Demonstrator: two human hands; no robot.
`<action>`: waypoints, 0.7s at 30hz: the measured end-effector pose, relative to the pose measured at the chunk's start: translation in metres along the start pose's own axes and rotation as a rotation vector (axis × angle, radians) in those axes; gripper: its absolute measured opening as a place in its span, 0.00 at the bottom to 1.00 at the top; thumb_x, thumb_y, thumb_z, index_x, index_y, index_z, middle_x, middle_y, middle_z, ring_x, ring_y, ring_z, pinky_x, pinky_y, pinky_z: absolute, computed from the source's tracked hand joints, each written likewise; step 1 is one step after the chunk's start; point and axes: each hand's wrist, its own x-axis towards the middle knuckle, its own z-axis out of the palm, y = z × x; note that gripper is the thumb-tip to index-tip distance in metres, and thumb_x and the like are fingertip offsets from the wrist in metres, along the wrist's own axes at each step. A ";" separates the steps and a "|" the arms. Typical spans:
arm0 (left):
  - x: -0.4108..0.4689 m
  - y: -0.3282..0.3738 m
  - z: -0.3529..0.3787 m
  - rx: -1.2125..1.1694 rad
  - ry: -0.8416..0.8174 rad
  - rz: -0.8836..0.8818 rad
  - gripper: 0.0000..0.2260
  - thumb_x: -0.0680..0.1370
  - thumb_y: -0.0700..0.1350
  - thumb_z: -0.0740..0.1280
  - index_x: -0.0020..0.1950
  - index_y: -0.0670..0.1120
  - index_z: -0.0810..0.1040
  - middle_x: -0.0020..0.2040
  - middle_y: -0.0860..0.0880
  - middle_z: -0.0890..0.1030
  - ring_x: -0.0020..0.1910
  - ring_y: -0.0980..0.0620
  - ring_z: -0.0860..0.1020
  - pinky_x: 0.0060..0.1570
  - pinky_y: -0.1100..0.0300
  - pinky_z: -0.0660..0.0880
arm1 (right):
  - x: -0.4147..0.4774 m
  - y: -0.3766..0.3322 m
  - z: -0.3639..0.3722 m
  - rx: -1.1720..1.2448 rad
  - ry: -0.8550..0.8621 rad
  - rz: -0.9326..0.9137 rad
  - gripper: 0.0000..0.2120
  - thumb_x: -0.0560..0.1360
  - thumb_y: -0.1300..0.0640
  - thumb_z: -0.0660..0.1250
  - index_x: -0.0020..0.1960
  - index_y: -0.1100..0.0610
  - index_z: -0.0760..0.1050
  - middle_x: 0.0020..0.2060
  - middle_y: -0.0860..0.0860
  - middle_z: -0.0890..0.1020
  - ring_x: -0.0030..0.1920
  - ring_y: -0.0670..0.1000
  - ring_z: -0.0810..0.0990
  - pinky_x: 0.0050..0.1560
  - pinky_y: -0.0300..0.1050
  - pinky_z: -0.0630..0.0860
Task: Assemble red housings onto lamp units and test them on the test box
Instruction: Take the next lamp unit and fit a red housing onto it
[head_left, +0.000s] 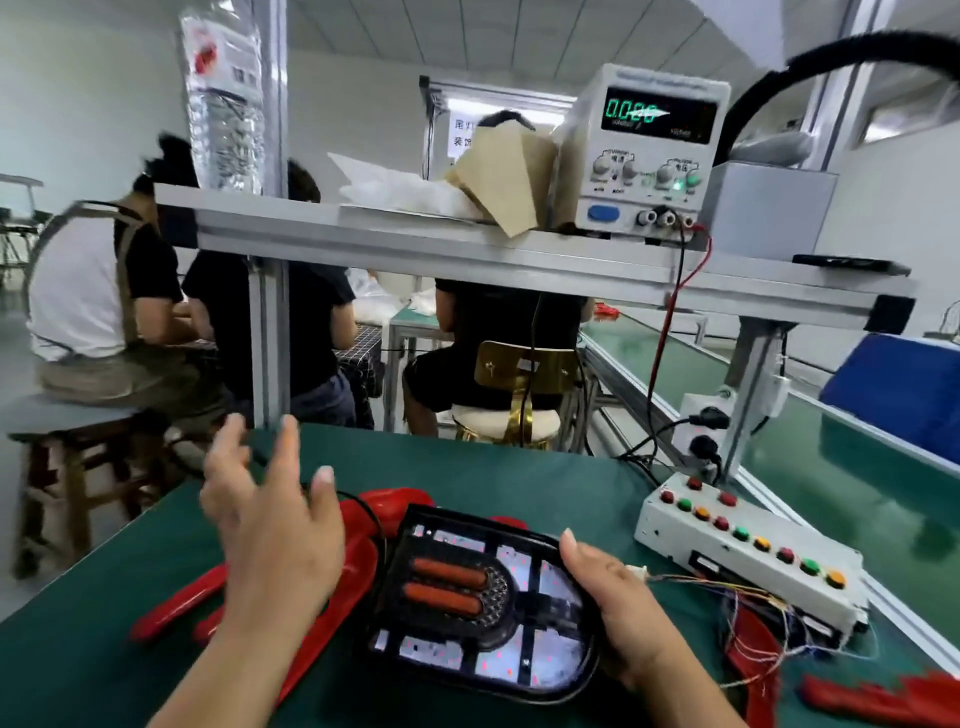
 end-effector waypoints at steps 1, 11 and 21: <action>-0.011 0.007 0.005 -0.061 -0.104 0.122 0.22 0.80 0.45 0.64 0.74 0.42 0.68 0.73 0.42 0.63 0.69 0.44 0.66 0.70 0.53 0.61 | -0.001 0.000 -0.001 -0.015 -0.034 -0.006 0.19 0.77 0.50 0.61 0.57 0.63 0.82 0.54 0.66 0.82 0.54 0.64 0.83 0.50 0.53 0.81; -0.035 0.006 0.030 -0.760 -0.807 -0.613 0.11 0.79 0.51 0.66 0.54 0.44 0.81 0.43 0.44 0.86 0.42 0.43 0.86 0.38 0.53 0.82 | -0.004 -0.012 -0.007 -0.519 0.000 0.012 0.23 0.78 0.37 0.56 0.54 0.48 0.84 0.50 0.52 0.86 0.54 0.48 0.84 0.57 0.37 0.75; -0.027 -0.008 0.035 -0.495 -0.804 -0.381 0.07 0.78 0.56 0.66 0.45 0.56 0.81 0.42 0.59 0.84 0.41 0.70 0.78 0.36 0.76 0.66 | 0.094 -0.011 -0.004 -1.500 -0.154 -0.019 0.20 0.76 0.58 0.69 0.68 0.51 0.75 0.69 0.49 0.71 0.71 0.49 0.66 0.68 0.32 0.56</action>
